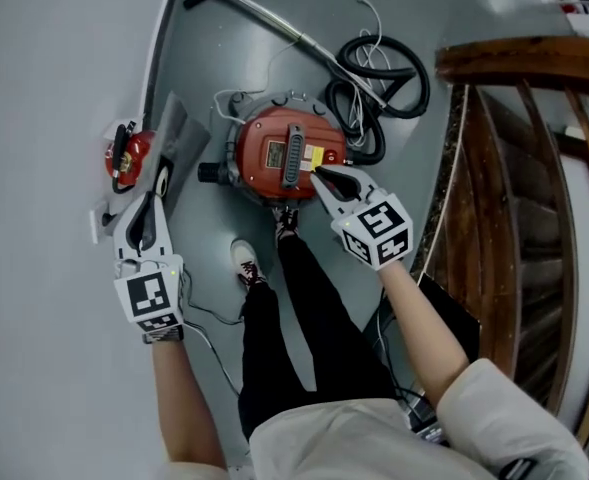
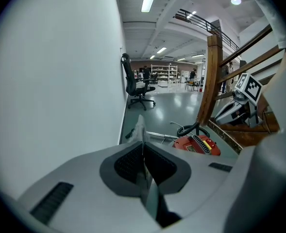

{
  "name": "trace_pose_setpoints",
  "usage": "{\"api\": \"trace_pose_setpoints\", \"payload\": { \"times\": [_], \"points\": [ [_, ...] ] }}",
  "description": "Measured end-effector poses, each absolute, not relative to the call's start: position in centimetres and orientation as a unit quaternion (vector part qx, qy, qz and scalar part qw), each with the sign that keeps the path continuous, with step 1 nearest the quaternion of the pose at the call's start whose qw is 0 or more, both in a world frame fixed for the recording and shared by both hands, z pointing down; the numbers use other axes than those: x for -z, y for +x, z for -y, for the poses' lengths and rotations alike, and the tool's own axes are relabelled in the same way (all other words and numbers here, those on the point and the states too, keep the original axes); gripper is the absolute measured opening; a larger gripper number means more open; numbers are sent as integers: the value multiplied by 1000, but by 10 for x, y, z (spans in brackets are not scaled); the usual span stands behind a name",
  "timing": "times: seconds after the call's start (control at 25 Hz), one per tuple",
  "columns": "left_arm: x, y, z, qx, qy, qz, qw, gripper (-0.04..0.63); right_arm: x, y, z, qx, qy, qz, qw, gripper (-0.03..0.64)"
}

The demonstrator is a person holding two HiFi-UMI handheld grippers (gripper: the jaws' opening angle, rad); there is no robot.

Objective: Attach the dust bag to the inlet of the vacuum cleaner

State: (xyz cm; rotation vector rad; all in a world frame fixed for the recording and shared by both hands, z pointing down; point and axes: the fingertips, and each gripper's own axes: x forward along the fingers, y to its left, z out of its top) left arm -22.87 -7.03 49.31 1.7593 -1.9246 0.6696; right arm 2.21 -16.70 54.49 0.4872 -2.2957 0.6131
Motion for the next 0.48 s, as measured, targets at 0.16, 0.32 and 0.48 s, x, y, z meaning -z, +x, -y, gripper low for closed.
{"api": "trace_pose_setpoints", "payload": {
  "times": [0.16, 0.32, 0.48],
  "points": [
    [-518, -223, 71, -245, 646, 686, 229, 18, -562, 24, 172, -258, 192, 883, 342, 34],
    [-546, -221, 68, -259, 651, 674, 234, 18, -585, 22, 168, -287, 182, 876, 343, 81],
    [-572, -220, 65, -268, 657, 664, 236, 18, -602, 22, 166, -309, 186, 870, 337, 124]
  ]
}}
